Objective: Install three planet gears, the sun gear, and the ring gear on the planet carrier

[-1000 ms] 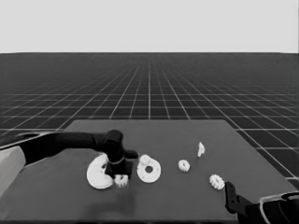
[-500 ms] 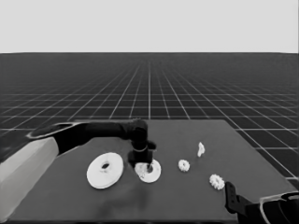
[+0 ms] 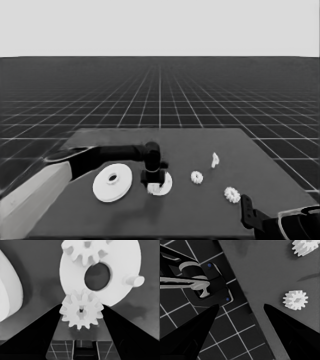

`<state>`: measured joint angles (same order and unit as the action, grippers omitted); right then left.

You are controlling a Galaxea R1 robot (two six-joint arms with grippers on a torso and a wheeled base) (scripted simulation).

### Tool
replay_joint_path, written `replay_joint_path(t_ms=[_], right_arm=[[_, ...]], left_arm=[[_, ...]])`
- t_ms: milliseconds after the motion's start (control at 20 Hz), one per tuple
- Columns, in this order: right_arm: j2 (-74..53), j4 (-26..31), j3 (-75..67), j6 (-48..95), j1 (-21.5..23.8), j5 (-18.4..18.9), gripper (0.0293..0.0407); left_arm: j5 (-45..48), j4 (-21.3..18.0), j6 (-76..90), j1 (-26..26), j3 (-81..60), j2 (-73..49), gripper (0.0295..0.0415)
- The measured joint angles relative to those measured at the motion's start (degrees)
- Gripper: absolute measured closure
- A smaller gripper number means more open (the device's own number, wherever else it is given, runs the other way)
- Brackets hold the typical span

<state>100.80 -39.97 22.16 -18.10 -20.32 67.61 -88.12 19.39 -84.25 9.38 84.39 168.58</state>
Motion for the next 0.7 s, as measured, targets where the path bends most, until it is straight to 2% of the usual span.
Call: replay_joint_path(t_ms=[300, 400, 450, 500, 700], right_arm=[[0.0, 0.0, 0.0, 0.0, 0.0, 0.0, 0.0315], [0.0, 0.0, 0.0, 0.0, 0.0, 0.0, 0.0315], [0.0, 0.0, 0.0, 0.0, 0.0, 0.0, 0.0315], [0.0, 0.0, 0.0, 0.0, 0.0, 0.0, 0.0315], [0.0, 0.0, 0.0, 0.0, 0.0, 0.0, 0.0315]], left_arm=[[0.4, 1.0, 0.6, 1.0, 0.9, 0.2, 0.0398], [0.4, 1.1, 0.6, 1.0, 0.9, 0.2, 0.0339], [0.4, 1.1, 0.6, 1.0, 0.9, 0.2, 0.033], [0.4, 1.1, 0.6, 1.0, 0.9, 0.2, 0.0327], [0.4, 1.1, 0.6, 1.0, 0.9, 0.2, 0.0326]])
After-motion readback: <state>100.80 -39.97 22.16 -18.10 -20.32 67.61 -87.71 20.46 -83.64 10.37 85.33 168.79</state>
